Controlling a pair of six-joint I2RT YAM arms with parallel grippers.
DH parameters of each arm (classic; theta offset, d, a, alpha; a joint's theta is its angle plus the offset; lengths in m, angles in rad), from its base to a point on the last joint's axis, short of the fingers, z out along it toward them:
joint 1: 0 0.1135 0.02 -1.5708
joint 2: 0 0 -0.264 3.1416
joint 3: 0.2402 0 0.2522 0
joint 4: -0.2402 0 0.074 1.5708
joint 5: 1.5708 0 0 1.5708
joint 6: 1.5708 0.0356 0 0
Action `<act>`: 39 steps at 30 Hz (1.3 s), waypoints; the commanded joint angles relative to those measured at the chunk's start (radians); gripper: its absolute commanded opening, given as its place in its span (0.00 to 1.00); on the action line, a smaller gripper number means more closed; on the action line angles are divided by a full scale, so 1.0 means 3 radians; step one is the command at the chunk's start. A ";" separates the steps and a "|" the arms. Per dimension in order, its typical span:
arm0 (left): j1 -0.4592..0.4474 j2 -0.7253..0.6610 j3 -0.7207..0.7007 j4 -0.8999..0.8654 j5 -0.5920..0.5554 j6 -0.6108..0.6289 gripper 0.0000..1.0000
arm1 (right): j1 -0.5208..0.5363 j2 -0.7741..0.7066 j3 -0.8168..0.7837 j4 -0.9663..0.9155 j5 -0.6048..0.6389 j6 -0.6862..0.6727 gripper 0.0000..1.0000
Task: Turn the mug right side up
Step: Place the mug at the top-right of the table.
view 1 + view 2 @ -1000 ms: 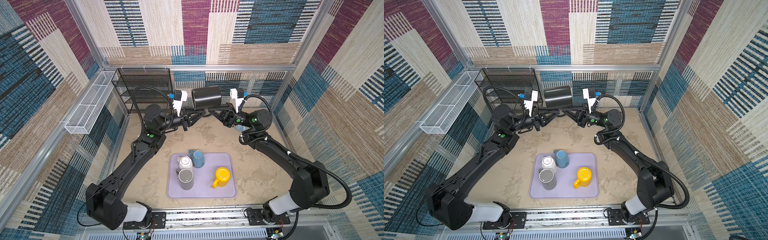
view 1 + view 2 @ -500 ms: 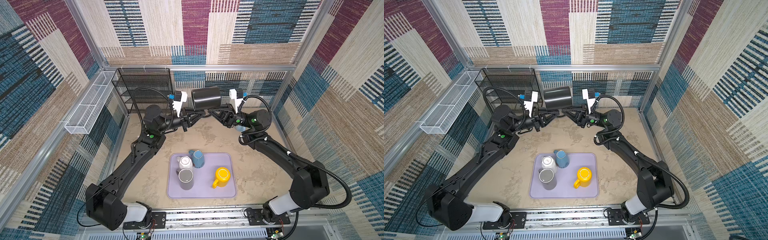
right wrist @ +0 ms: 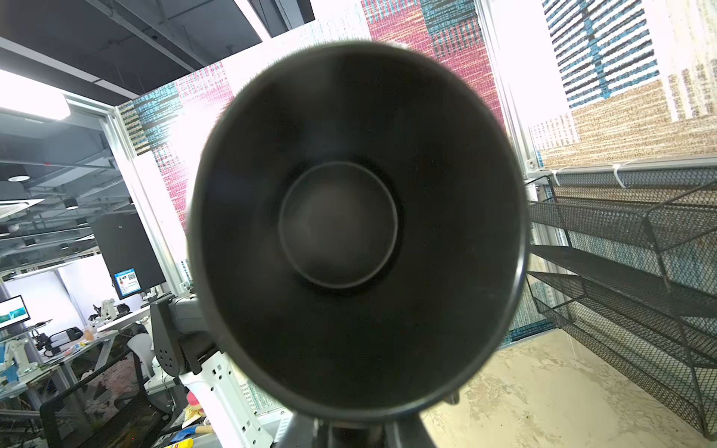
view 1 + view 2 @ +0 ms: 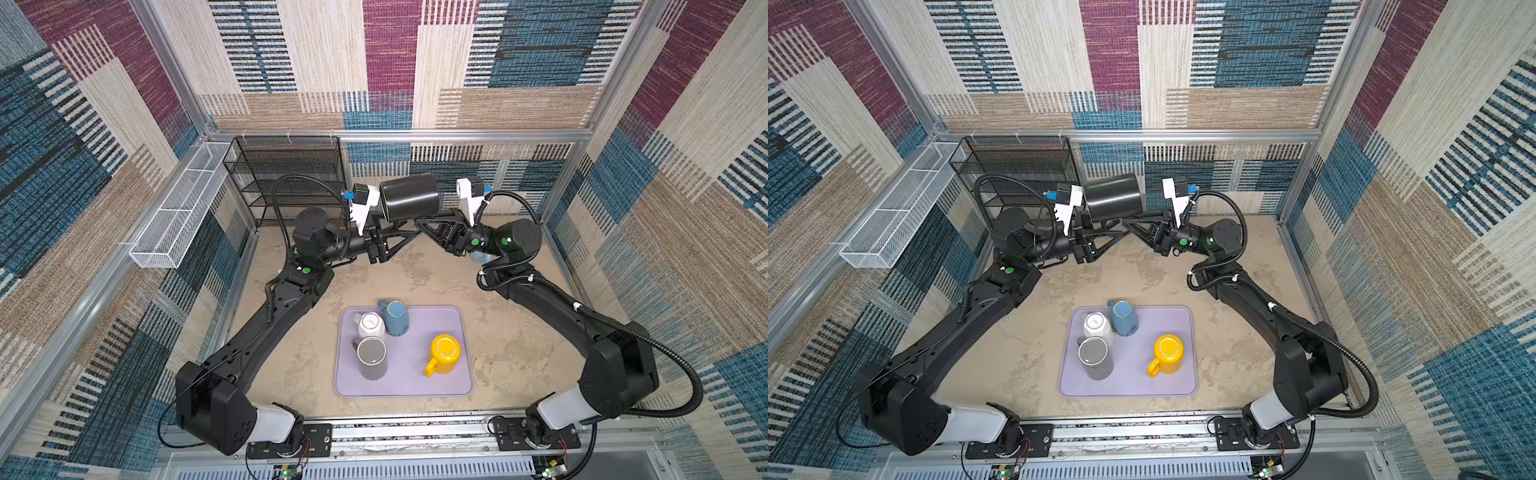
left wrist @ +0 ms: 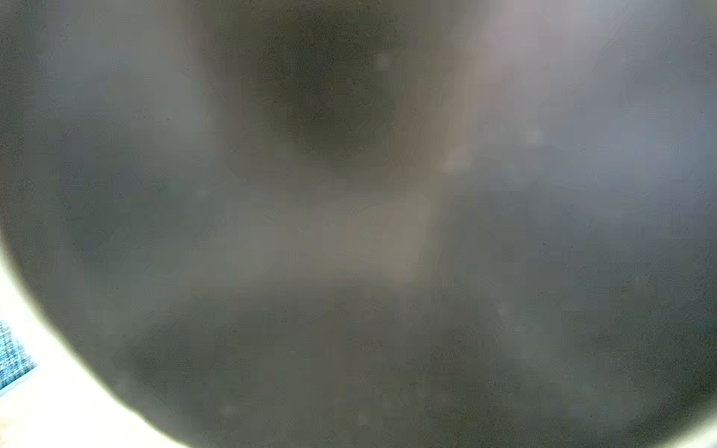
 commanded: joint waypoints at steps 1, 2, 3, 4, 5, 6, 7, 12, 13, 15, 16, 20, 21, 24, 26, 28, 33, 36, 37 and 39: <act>-0.0001 -0.0003 0.0031 -0.0068 0.0037 0.0109 0.70 | 0.0006 -0.0016 -0.0003 0.0175 0.0091 -0.0005 0.00; 0.0001 -0.0008 0.0028 -0.0103 0.0036 0.0126 0.72 | 0.0006 -0.0021 -0.0006 0.0128 0.0108 -0.0037 0.00; 0.0000 -0.0017 0.0021 -0.0143 0.0034 0.0146 0.74 | 0.0006 -0.0028 -0.0009 0.0075 0.0130 -0.0073 0.00; 0.0001 -0.0028 0.0013 -0.0185 0.0021 0.0176 0.76 | 0.0006 -0.0031 -0.0005 0.0012 0.0154 -0.0121 0.00; 0.0002 -0.0045 0.0002 -0.0225 0.0015 0.0201 0.78 | 0.0006 -0.0033 -0.0003 -0.0042 0.0172 -0.0157 0.00; 0.0001 -0.0062 -0.0015 -0.0267 0.0000 0.0222 0.79 | 0.0006 -0.0035 0.0002 -0.0101 0.0193 -0.0198 0.00; -0.0001 -0.0082 -0.0034 -0.0305 -0.0015 0.0252 0.80 | 0.0006 -0.0037 0.0001 -0.0168 0.0222 -0.0233 0.00; 0.0003 -0.0207 -0.0131 -0.0533 -0.0145 0.0406 0.81 | 0.0001 -0.0042 0.0023 -0.0504 0.0354 -0.0431 0.00; 0.0001 -0.0229 -0.0147 -0.0581 -0.0179 0.0433 0.81 | 0.0001 -0.0045 0.0026 -0.0566 0.0384 -0.0472 0.00; 0.0004 -0.0266 -0.0180 -0.0658 -0.0233 0.0474 0.81 | -0.0004 -0.0051 0.0029 -0.0690 0.0441 -0.0549 0.00; -0.0001 -0.0286 -0.0193 -0.0697 -0.0266 0.0495 0.81 | -0.0005 -0.0052 0.0028 -0.0758 0.0467 -0.0591 0.00; 0.0007 -0.0368 -0.0312 -0.0735 -0.0341 0.0497 0.82 | -0.0025 -0.0097 0.0021 -0.1066 0.0603 -0.0787 0.00; 0.0003 -0.0393 -0.0340 -0.0738 -0.0350 0.0491 0.81 | -0.0034 -0.0111 0.0011 -0.1159 0.0640 -0.0851 0.00; 0.0004 -0.0445 -0.0412 -0.0786 -0.0377 0.0487 0.81 | -0.0063 -0.0158 -0.0035 -0.1388 0.0735 -0.0996 0.00; 0.0003 -0.0474 -0.0453 -0.0810 -0.0395 0.0485 0.81 | -0.0097 -0.0179 -0.0060 -0.1534 0.0793 -0.1079 0.00; 0.0004 -0.0498 -0.0493 -0.0821 -0.0416 0.0475 0.81 | -0.0140 -0.0191 -0.0102 -0.1633 0.0823 -0.1132 0.00; 0.0004 -0.0530 -0.0589 -0.0846 -0.0475 0.0452 0.81 | -0.0270 -0.0194 -0.0188 -0.1879 0.0913 -0.1227 0.00; -0.0001 -0.0545 -0.0647 -0.0851 -0.0513 0.0434 0.81 | -0.0321 -0.0189 -0.0209 -0.2088 0.1080 -0.1325 0.00; 0.0000 -0.0557 -0.0665 -0.0841 -0.0518 0.0421 0.81 | -0.0331 -0.0185 -0.0212 -0.2158 0.1157 -0.1351 0.00; 0.0003 -0.0564 -0.0705 -0.0836 -0.0532 0.0404 0.81 | -0.0344 -0.0175 -0.0212 -0.2309 0.1326 -0.1428 0.00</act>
